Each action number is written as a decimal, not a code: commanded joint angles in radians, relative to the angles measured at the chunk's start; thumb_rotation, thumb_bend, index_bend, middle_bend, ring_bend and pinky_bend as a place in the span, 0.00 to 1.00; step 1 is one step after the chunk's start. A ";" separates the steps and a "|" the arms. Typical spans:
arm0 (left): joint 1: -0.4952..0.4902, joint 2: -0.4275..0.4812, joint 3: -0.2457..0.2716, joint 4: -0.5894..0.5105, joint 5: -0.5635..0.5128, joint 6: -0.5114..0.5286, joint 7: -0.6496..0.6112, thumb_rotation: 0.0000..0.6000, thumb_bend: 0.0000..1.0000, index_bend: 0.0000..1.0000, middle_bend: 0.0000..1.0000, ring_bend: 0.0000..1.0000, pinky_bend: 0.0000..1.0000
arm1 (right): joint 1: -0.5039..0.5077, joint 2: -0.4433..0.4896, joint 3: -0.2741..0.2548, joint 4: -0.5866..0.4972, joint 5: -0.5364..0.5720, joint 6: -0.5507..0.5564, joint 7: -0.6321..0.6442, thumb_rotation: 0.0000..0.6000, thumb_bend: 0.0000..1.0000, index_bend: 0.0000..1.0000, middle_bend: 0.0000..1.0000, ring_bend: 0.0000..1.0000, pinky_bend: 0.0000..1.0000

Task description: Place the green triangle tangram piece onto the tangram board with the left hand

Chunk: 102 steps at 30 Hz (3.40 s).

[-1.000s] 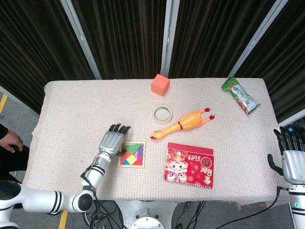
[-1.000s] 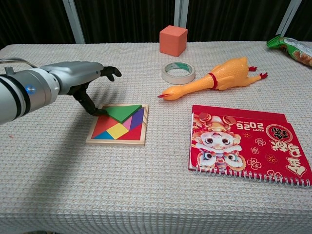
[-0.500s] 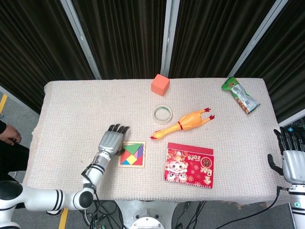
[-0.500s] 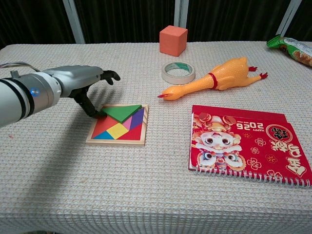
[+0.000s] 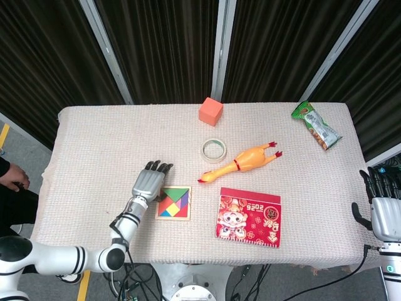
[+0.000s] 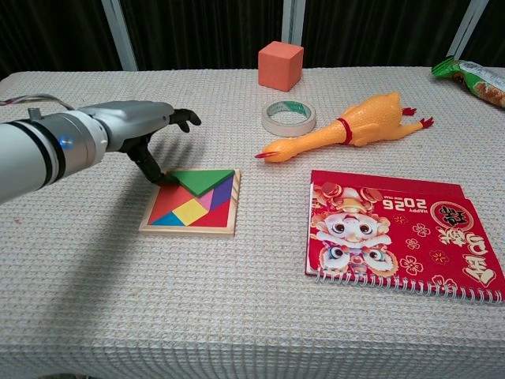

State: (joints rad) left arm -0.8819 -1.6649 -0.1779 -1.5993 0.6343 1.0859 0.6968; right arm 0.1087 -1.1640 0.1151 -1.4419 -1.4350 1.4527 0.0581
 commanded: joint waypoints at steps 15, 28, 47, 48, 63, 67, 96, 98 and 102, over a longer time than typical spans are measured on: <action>-0.002 0.017 -0.019 -0.034 0.027 0.018 -0.017 1.00 0.26 0.08 0.10 0.00 0.07 | -0.001 0.001 0.001 0.000 0.001 0.001 0.001 1.00 0.35 0.00 0.00 0.00 0.00; 0.002 -0.033 -0.032 -0.063 0.118 0.043 -0.087 1.00 0.04 0.08 0.10 0.00 0.07 | -0.004 0.000 0.001 0.010 0.004 0.002 0.016 1.00 0.35 0.00 0.00 0.00 0.00; -0.005 -0.142 -0.043 0.085 0.159 0.010 -0.134 1.00 0.04 0.08 0.10 0.00 0.07 | -0.003 -0.001 0.003 0.022 0.011 -0.008 0.030 1.00 0.35 0.00 0.00 0.00 0.00; -0.005 -0.146 -0.042 0.094 0.160 0.007 -0.135 1.00 0.04 0.08 0.10 0.00 0.07 | -0.002 -0.001 0.003 0.021 0.011 -0.008 0.029 1.00 0.35 0.00 0.00 0.00 0.00; 0.011 -0.153 -0.054 0.131 0.181 0.002 -0.146 1.00 0.04 0.08 0.10 0.00 0.07 | 0.001 -0.005 0.002 0.022 0.013 -0.016 0.021 1.00 0.35 0.00 0.00 0.00 0.00; 0.011 -0.153 -0.060 0.139 0.171 -0.005 -0.141 1.00 0.04 0.08 0.10 0.00 0.07 | 0.001 -0.007 0.002 0.021 0.012 -0.016 0.019 1.00 0.35 0.00 0.00 0.00 0.00; 0.296 0.253 0.151 -0.059 0.651 0.252 -0.400 1.00 0.08 0.12 0.10 0.00 0.10 | 0.001 -0.023 0.000 0.017 -0.028 0.026 0.016 1.00 0.35 0.00 0.00 0.00 0.00; 0.343 0.306 0.208 -0.037 0.725 0.299 -0.409 1.00 0.08 0.12 0.10 0.00 0.09 | 0.003 -0.037 -0.002 0.033 -0.055 0.048 0.025 1.00 0.35 0.00 0.00 0.00 0.00; 0.430 0.397 0.286 -0.022 0.800 0.378 -0.380 1.00 0.09 0.12 0.09 0.00 0.08 | 0.008 -0.059 -0.012 0.056 -0.093 0.067 0.034 1.00 0.35 0.00 0.00 0.00 0.00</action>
State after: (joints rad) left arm -0.5268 -1.3428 0.0411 -1.6316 1.3710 1.3903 0.3246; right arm 0.1141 -1.2155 0.1074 -1.3918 -1.5194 1.5146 0.0905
